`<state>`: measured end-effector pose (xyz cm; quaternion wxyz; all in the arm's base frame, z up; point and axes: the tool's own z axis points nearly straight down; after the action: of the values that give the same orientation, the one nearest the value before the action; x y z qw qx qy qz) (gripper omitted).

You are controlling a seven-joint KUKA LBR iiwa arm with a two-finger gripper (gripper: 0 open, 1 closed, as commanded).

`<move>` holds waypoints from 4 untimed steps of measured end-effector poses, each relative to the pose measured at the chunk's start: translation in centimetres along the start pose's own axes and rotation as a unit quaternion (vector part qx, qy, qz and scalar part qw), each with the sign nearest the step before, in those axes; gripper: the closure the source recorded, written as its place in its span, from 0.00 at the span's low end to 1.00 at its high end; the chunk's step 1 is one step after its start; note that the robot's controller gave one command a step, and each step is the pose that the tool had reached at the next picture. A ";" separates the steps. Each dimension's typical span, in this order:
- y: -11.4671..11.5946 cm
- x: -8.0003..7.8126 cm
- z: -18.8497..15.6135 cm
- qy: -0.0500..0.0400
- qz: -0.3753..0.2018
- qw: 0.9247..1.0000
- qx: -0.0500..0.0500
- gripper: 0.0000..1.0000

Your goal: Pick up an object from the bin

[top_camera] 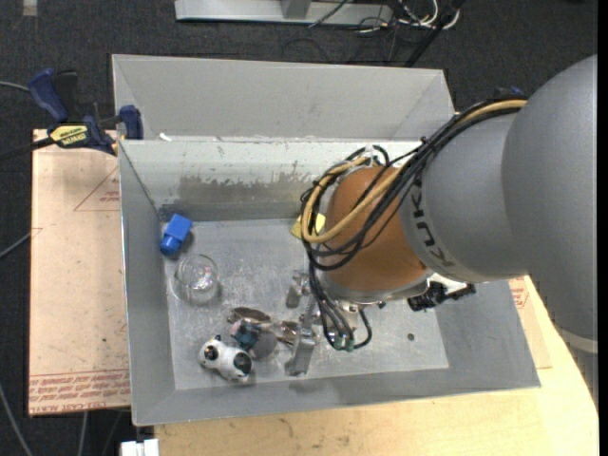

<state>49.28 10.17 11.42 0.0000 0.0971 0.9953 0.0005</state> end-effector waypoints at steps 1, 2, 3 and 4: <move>1.1 0.8 4.6 -0.001 0.020 1.000 0.000 0.00; -1.2 1.1 4.5 0.000 0.037 0.999 0.000 1.00; -1.2 1.1 4.5 0.000 0.037 0.999 0.000 1.00; -1.2 1.1 4.3 0.000 0.038 0.999 0.000 1.00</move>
Offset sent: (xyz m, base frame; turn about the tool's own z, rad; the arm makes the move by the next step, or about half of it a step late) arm -0.0130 -0.0094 -0.0442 0.0729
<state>47.97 9.25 7.15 -0.0004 0.1344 0.9909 0.0004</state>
